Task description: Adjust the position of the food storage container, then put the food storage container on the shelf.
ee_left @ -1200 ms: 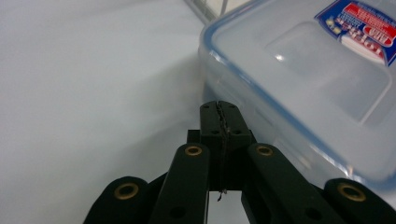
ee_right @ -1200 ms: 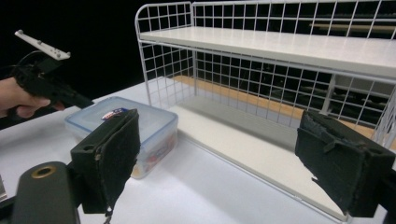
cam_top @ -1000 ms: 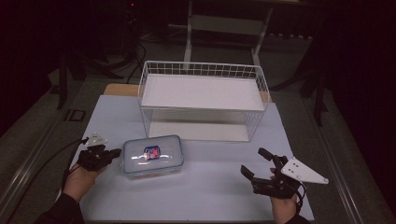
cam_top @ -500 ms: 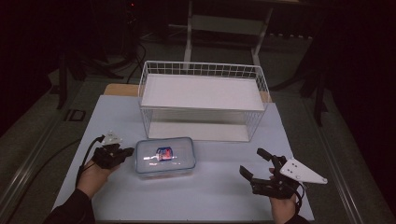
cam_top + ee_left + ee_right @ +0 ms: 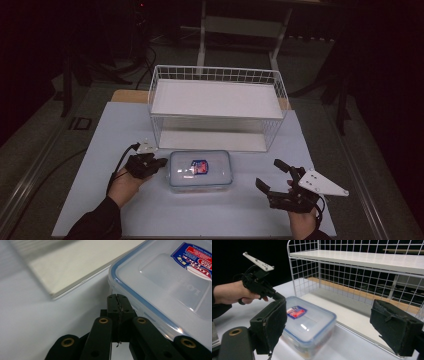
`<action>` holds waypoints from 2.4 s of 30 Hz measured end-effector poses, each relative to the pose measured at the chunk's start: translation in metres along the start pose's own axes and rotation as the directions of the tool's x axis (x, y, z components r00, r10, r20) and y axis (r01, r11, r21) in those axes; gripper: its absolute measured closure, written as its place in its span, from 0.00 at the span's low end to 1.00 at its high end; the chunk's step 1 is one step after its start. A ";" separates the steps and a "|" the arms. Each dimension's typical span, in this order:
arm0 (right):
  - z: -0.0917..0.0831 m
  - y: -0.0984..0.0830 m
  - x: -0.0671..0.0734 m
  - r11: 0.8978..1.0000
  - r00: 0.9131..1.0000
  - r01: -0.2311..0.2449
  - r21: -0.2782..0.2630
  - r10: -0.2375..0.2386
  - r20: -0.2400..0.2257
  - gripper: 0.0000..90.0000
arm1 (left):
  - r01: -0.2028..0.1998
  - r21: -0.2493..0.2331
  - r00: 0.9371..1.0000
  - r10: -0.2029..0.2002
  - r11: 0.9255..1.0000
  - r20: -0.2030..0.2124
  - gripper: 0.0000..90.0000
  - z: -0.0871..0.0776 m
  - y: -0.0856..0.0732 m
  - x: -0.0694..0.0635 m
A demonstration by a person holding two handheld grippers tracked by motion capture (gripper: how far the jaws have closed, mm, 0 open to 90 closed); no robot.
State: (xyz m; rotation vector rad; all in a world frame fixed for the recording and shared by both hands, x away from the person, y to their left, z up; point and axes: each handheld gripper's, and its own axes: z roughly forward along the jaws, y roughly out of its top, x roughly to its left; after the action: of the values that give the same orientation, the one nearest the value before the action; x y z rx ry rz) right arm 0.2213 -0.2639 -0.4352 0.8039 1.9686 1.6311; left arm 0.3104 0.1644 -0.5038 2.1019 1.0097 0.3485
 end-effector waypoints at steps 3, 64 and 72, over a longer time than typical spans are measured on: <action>0.000 -0.001 -0.001 1.000 1.000 -0.005 0.004 0.005 -0.012 0.15 | -0.013 -0.001 1.000 0.013 1.000 0.013 0.99 0.007 0.006 -0.006; 0.021 0.007 -0.019 0.992 0.997 0.080 0.097 -0.080 -0.004 0.18 | 0.123 -0.134 0.933 -0.069 0.983 0.353 0.02 -0.010 0.064 -0.039; 0.025 0.010 -0.019 0.989 0.993 0.115 0.087 -0.113 -0.027 0.13 | 0.183 -0.075 0.939 -0.152 0.980 0.310 0.03 0.009 0.053 -0.026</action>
State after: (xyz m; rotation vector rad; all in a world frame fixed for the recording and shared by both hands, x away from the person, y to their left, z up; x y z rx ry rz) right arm 0.2531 -0.2578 -0.4301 0.6947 2.0748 1.5018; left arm 0.3271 0.1195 -0.4689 1.8882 0.9564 -0.0096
